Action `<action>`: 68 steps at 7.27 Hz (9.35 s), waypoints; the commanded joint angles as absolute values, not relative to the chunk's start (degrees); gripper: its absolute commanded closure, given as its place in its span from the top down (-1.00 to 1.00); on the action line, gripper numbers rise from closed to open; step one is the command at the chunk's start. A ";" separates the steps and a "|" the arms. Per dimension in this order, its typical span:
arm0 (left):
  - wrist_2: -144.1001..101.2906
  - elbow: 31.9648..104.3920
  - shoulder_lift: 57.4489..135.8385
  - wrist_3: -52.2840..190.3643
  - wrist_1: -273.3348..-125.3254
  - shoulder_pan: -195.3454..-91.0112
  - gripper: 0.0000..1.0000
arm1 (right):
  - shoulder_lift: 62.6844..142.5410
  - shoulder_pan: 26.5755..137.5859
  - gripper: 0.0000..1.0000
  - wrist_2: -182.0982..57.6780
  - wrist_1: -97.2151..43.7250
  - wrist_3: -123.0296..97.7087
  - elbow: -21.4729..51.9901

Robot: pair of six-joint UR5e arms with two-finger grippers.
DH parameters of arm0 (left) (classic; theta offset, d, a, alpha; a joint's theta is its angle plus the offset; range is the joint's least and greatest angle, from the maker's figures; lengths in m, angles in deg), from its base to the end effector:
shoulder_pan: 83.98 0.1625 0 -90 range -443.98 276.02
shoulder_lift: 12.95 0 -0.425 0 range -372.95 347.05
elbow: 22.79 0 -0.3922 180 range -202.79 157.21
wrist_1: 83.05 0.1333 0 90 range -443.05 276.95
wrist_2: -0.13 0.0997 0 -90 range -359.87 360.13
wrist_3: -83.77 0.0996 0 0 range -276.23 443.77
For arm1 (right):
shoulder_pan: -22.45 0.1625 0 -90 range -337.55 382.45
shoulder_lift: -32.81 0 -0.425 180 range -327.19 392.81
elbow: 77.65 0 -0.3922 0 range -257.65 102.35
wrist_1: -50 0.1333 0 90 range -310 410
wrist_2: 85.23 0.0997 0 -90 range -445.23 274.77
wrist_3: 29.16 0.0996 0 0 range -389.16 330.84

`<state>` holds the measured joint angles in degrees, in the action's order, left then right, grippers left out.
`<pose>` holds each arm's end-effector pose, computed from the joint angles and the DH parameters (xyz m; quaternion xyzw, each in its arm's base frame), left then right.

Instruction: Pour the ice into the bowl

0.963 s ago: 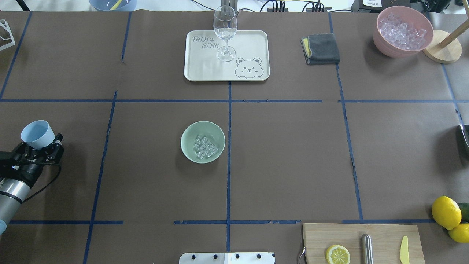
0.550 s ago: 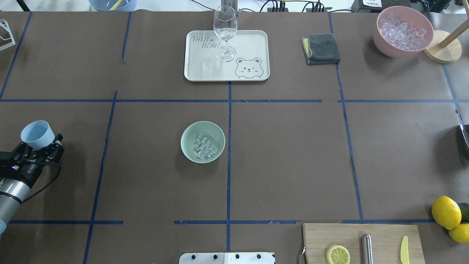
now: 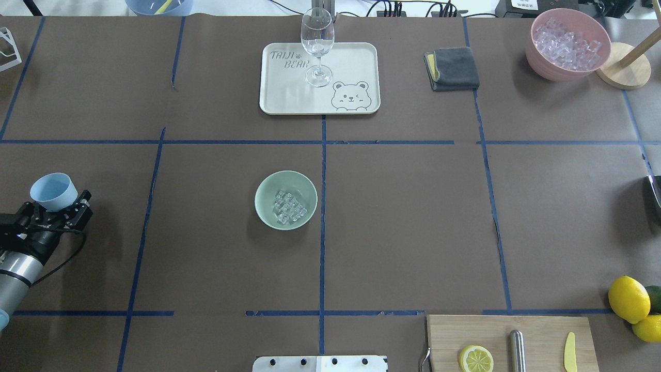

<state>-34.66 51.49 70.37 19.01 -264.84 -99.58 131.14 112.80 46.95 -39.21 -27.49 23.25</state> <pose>0.3288 -0.3151 0.6608 0.5330 0.3398 -0.2016 0.7482 0.0691 -0.4337 0.6333 0.0232 -0.3600 0.0059 0.9327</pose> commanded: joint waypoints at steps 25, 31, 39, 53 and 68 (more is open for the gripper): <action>-29.57 57.70 66.77 42.23 -288.25 -98.05 0.99 | 131.24 112.80 1.00 46.96 -39.21 -27.32 23.25; -73.08 65.43 65.71 54.84 -271.21 -125.40 0.99 | 131.24 112.80 1.00 46.96 -39.21 -27.32 23.43; -118.43 73.98 77.48 90.80 -190.48 -171.26 1.00 | 131.15 112.80 1.00 47.39 -39.12 -27.32 25.35; -134.61 71.96 74.41 91.15 -171.47 -177.24 1.00 | 110.98 69.85 1.00 42.23 -24.23 26.97 39.51; -135.14 73.80 74.33 91.51 -174.63 -177.06 1.00 | 72.01 47.59 -0.94 15.84 -38.24 42.47 4.26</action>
